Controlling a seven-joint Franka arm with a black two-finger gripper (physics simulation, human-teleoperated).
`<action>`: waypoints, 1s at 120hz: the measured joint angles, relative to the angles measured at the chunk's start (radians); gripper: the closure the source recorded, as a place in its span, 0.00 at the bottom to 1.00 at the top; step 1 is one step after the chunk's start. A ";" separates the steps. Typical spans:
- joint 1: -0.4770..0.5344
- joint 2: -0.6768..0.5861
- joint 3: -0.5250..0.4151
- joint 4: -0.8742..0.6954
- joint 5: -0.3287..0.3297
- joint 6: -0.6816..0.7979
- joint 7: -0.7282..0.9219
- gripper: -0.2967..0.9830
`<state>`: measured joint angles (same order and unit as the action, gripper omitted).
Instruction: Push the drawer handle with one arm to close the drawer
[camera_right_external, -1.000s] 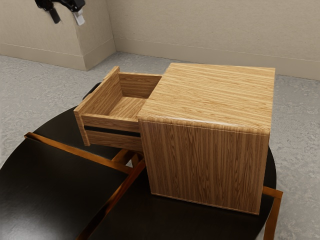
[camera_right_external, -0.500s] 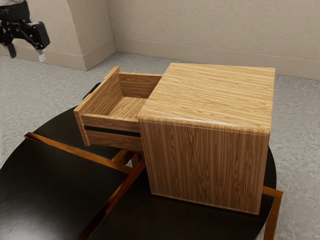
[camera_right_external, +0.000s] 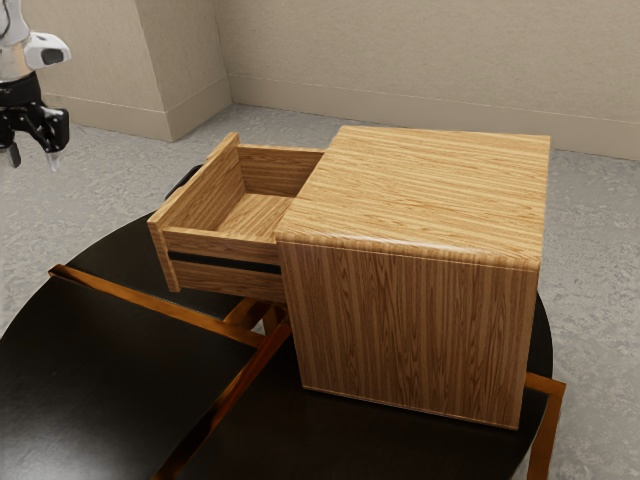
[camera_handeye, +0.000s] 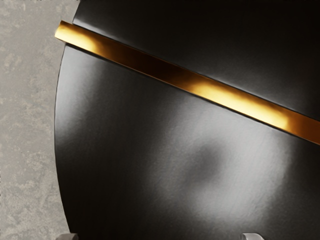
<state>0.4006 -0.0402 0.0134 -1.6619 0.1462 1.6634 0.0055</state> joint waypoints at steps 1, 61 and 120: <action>0.001 0.006 0.000 0.004 0.000 0.002 0.002 0.58; -0.023 0.116 -0.033 0.040 -0.016 0.049 0.018 0.83; -0.018 0.138 -0.123 0.038 -0.096 0.058 -0.025 0.84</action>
<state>0.3825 0.0983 -0.1093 -1.6234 0.0501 1.7214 -0.0192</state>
